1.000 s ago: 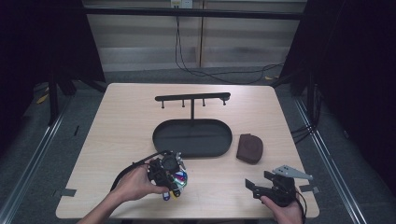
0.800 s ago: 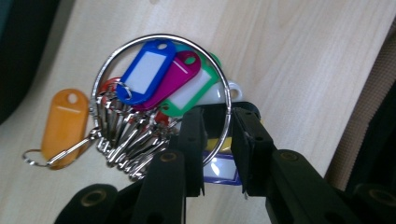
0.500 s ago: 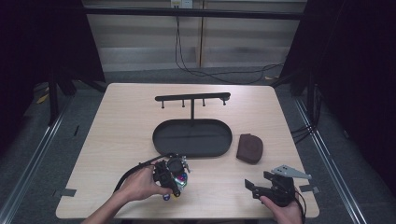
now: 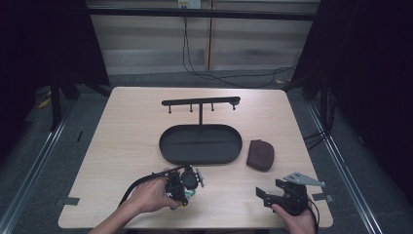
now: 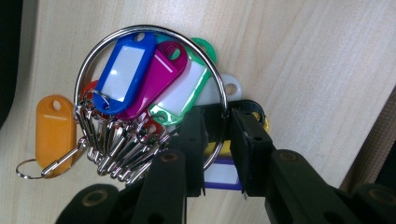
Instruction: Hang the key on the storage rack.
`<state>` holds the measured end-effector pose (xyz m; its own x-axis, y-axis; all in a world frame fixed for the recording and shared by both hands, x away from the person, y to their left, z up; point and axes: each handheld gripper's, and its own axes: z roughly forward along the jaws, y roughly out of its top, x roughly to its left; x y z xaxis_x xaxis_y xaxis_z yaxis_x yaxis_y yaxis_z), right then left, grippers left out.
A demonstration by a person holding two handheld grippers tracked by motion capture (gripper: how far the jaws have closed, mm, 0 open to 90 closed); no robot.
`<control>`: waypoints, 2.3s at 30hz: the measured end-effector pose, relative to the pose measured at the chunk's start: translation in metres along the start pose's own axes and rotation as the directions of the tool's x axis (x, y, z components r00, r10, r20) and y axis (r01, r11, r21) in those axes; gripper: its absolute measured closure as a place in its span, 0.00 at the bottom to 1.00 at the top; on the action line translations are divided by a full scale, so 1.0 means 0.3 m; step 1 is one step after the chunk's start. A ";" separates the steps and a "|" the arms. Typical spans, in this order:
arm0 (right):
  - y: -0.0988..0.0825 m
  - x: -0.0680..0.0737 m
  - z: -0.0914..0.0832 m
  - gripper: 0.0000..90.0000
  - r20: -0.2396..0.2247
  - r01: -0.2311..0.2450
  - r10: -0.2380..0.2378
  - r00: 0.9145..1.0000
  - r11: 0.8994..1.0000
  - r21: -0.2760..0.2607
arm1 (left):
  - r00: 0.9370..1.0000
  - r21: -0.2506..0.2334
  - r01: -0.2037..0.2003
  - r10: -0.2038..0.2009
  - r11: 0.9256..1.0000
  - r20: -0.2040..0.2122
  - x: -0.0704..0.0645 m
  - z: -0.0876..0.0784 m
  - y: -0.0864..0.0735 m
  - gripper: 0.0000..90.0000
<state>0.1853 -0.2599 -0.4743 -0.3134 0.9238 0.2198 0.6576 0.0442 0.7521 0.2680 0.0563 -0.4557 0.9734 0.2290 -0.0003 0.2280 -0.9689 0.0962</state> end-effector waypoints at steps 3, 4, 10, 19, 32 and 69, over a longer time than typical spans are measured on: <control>0.000 0.000 0.002 0.16 0.001 0.000 0.000 1.000 1.000 0.004 | 1.000 -0.002 -0.003 0.003 1.000 -0.003 -0.002 0.000 0.000 0.86; 0.000 0.000 0.002 0.16 0.001 0.000 0.000 1.000 1.000 0.004 | 1.000 0.001 -0.012 0.012 1.000 -0.002 -0.009 0.000 0.000 0.86; 0.000 0.002 0.001 0.16 0.004 -0.002 0.002 1.000 1.000 0.005 | 1.000 0.044 -0.004 0.002 0.999 0.030 0.001 0.002 0.021 0.97; 0.000 -0.003 0.004 0.16 0.002 -0.008 0.008 1.000 1.000 0.009 | 0.983 0.009 0.059 -0.060 0.998 0.171 0.066 0.005 -0.003 0.97; 0.000 -0.005 0.004 0.16 0.005 -0.008 0.008 1.000 1.000 0.009 | 0.977 -0.043 0.091 -0.081 0.995 0.200 0.082 -0.081 -0.004 0.97; 0.001 -0.008 0.004 0.17 0.001 -0.019 0.019 1.000 1.000 0.010 | 0.969 -0.120 0.231 -0.217 0.966 0.118 0.219 -0.268 -0.093 0.98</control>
<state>0.1869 -0.2616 -0.4754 -0.3004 0.9247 0.2337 0.6702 0.0303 0.7416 0.3238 0.1059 -0.3784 0.8965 0.4209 -0.1387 0.4420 -0.8716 0.2119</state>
